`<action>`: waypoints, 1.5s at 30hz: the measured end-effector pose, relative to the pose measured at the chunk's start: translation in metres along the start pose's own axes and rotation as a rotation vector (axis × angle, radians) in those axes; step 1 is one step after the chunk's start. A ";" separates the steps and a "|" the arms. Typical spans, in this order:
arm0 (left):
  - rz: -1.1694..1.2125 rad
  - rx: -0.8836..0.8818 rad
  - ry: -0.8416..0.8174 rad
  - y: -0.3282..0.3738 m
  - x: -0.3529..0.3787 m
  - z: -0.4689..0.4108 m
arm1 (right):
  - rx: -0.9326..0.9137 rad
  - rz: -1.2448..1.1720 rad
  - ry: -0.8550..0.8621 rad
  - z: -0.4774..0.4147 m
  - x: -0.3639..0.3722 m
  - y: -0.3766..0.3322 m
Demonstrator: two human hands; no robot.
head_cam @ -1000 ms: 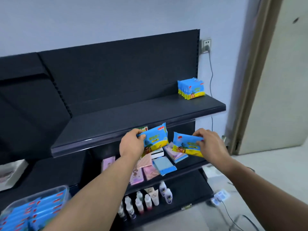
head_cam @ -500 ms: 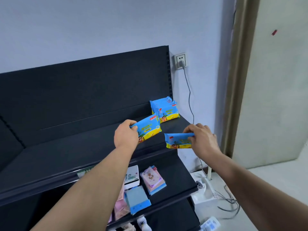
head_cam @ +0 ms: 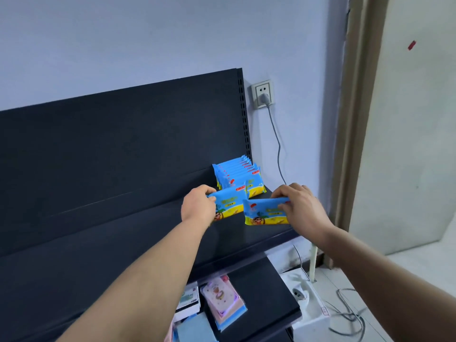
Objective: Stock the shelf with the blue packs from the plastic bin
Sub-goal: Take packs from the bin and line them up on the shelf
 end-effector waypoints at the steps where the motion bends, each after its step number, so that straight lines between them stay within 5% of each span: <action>1: -0.004 0.021 -0.023 0.003 0.007 -0.010 | 0.004 -0.001 -0.005 -0.007 0.003 0.002; 9: -0.024 0.138 -0.112 0.013 0.058 -0.055 | 0.049 0.018 -0.037 -0.043 0.028 0.020; 25: 0.060 0.065 -0.062 0.015 0.079 -0.087 | -0.001 0.068 -0.089 -0.105 0.057 0.031; 32: 0.313 0.001 -0.046 -0.003 0.063 -0.080 | -0.078 0.027 -0.107 -0.123 0.074 0.022; 36: 0.034 -0.005 -0.233 -0.011 0.076 -0.069 | -0.124 -0.018 -0.051 -0.119 0.084 0.022; 45: -0.174 -0.073 -0.138 0.004 0.094 -0.052 | -0.184 0.134 -0.097 -0.114 0.092 0.032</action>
Point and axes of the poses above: each hand's wrist, its own z-axis away from the middle knuckle, its own x-axis out of the palm, y = z × x, the point moved 4 cm from there along -z, towards the middle knuckle, and after that the axes turned 1 degree about x, right-handed, at the moved point
